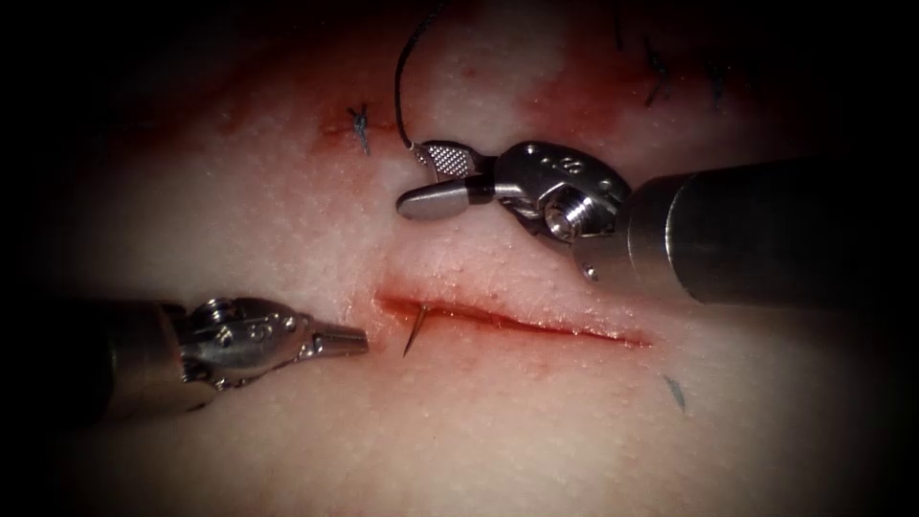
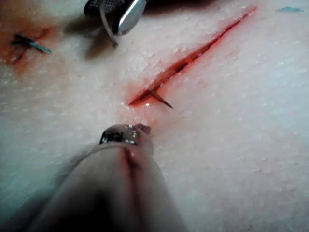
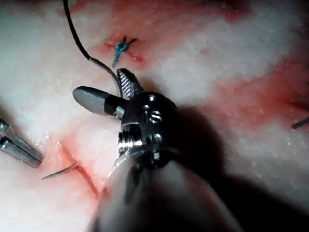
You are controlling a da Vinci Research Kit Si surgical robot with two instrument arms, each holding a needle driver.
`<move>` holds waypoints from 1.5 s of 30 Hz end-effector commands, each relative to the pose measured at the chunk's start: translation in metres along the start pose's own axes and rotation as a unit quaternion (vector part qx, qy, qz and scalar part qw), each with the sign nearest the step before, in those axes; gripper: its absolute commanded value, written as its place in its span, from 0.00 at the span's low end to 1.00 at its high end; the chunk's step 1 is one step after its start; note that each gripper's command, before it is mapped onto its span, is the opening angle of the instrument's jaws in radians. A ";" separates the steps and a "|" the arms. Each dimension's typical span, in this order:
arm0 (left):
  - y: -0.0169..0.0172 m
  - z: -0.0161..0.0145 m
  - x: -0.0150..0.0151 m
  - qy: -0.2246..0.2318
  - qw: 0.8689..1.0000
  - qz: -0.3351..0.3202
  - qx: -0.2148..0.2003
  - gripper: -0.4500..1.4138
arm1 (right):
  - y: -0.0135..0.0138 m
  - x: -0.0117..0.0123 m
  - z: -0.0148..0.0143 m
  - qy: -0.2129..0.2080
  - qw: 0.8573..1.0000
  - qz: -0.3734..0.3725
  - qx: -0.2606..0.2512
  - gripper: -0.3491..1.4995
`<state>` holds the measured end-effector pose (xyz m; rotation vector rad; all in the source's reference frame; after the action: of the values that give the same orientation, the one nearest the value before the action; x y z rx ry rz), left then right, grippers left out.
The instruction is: Wound Closure
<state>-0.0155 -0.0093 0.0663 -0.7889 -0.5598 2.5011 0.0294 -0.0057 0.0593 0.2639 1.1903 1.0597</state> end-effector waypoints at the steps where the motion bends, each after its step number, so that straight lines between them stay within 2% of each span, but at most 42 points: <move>1: 0.0002 0.0009 -0.0001 0.000 1.000 0.001 -0.002 0.00 | -0.0001 -0.0003 0.0013 0.001 1.000 0.001 -0.002 0.83; 6: 0.0003 0.0010 -0.0001 0.000 1.000 0.001 -0.002 0.00 | 0.0000 -0.0010 0.0020 0.000 1.000 -0.013 -0.004 0.82; 8: 0.0003 0.0010 -0.0001 0.000 1.000 0.001 -0.002 0.00 | 0.0003 -0.0013 0.0022 -0.004 1.000 -0.022 -0.006 0.70; 9: 0.0003 0.0010 -0.0001 0.000 1.000 0.001 -0.002 0.00 | 0.0003 -0.0014 0.0021 -0.006 1.000 -0.023 -0.006 0.59; 11: 0.0003 0.0010 -0.0001 0.000 1.000 0.001 -0.003 0.00 | 0.0003 -0.0015 0.0019 -0.012 1.000 -0.024 -0.017 0.03; 12: 0.0003 0.0010 -0.0001 0.000 1.000 0.001 -0.003 0.00 | 0.0003 -0.0015 0.0018 -0.014 0.999 -0.024 -0.027 0.00; 14: 0.0003 0.0010 -0.0001 0.000 1.000 0.001 -0.003 0.00 | 0.0001 -0.0016 0.0017 -0.022 0.998 -0.002 -0.054 0.00; 20: 0.0003 0.0009 -0.0001 -0.002 1.000 0.001 -0.004 0.00 | -0.0010 -0.0033 0.0018 -0.055 0.997 0.060 -0.008 0.00; 24: 0.0003 0.0008 -0.0001 -0.002 1.000 0.001 -0.004 0.00 | -0.0015 -0.0055 0.0018 -0.080 0.985 0.150 0.034 0.00; 29: 0.0003 0.0007 -0.0001 -0.002 1.000 0.001 -0.005 0.00 | -0.0025 -0.0073 0.0009 -0.107 0.972 0.200 0.055 0.00; 31: 0.0004 0.0007 0.0000 -0.002 1.000 0.001 -0.005 0.00 | -0.0033 -0.0081 0.0004 -0.123 0.962 0.234 0.070 0.00; 40: 0.0003 0.0005 0.0004 -0.002 1.000 -0.001 -0.007 0.00 | -0.0067 -0.0096 -0.0004 -0.165 0.947 0.260 0.095 0.00; 45: 0.0002 0.0003 0.0007 -0.002 1.000 0.001 -0.007 0.00 | -0.0074 -0.0093 -0.0004 -0.161 0.948 0.260 0.086 0.00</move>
<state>-0.0156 -0.0086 0.0654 -0.7917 -0.5768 2.5081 0.0323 -0.0167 0.0595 0.8965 0.9357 1.3048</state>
